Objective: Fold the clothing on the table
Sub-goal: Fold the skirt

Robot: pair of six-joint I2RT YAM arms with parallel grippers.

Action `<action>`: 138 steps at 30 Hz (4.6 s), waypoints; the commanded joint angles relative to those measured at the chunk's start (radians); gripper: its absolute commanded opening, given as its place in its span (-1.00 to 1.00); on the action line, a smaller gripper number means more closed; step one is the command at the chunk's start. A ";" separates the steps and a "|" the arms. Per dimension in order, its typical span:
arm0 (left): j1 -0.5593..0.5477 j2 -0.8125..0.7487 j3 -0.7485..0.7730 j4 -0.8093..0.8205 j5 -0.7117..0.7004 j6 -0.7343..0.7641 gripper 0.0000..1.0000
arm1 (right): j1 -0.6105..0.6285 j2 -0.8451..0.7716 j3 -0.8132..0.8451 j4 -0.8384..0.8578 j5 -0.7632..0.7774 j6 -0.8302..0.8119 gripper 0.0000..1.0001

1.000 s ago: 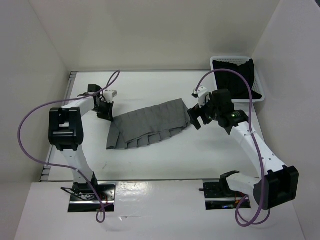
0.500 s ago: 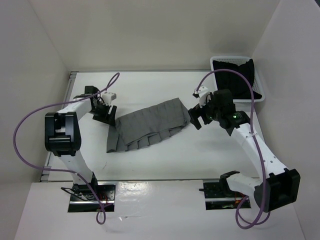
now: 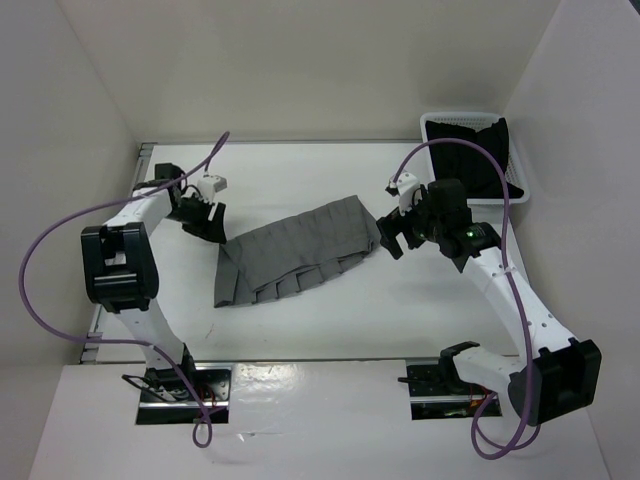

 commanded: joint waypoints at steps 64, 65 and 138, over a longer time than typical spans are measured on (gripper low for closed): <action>-0.048 0.038 -0.098 0.040 0.054 0.001 -1.00 | -0.007 0.260 0.073 0.005 0.102 0.094 0.98; -0.048 0.027 -0.111 0.040 0.043 -0.011 -1.00 | -0.007 0.284 0.083 -0.004 0.114 0.104 0.98; -0.039 0.006 -0.238 0.145 -0.063 -0.108 -1.00 | -0.047 0.927 0.419 -0.009 -0.345 0.075 0.89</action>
